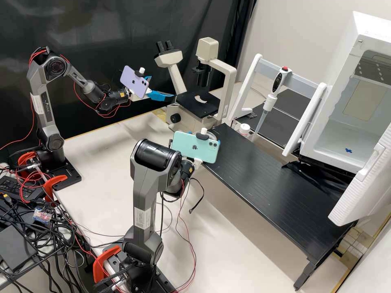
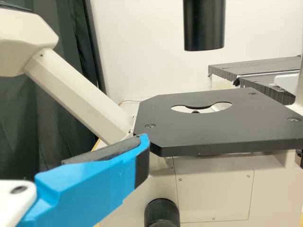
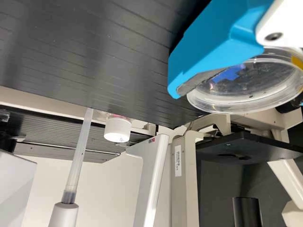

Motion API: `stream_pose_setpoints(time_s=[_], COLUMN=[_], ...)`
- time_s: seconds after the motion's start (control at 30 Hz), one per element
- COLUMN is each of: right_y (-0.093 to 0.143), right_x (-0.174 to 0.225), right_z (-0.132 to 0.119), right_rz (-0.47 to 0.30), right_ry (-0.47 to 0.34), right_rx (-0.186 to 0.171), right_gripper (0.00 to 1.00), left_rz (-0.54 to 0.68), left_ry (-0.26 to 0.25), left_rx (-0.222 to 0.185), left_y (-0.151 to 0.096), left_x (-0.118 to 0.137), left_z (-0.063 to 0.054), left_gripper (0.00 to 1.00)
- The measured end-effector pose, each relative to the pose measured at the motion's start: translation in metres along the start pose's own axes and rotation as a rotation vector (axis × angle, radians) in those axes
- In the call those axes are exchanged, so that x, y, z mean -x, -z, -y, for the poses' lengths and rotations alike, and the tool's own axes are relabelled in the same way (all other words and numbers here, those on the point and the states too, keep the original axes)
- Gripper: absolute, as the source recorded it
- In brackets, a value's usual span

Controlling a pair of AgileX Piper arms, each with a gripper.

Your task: Move the petri dish to the incubator

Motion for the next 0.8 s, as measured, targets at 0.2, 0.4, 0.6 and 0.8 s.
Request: stream_pose_setpoints(time_s=[0.2,0.4,0.6,0.8], right_y=[0.000,0.000,-0.003,-0.020], right_x=[0.000,0.000,0.004,0.024], right_z=[0.000,0.000,-0.007,-0.030], right_rz=[0.000,0.000,0.004,0.073], right_ry=[0.001,0.003,0.004,-0.075], right_rx=[-0.003,-0.002,0.010,0.001], right_gripper=[0.00,0.00,0.00,0.00], left_rz=[0.000,0.000,0.000,0.000], left_ry=[0.000,0.000,0.000,0.000], left_rx=[0.000,0.000,0.000,0.000], left_y=[0.000,0.000,0.000,0.000], left_x=[0.000,0.000,0.000,0.000], left_z=[0.000,0.000,0.000,0.000], left_gripper=[1.00,1.00,1.00,1.00])
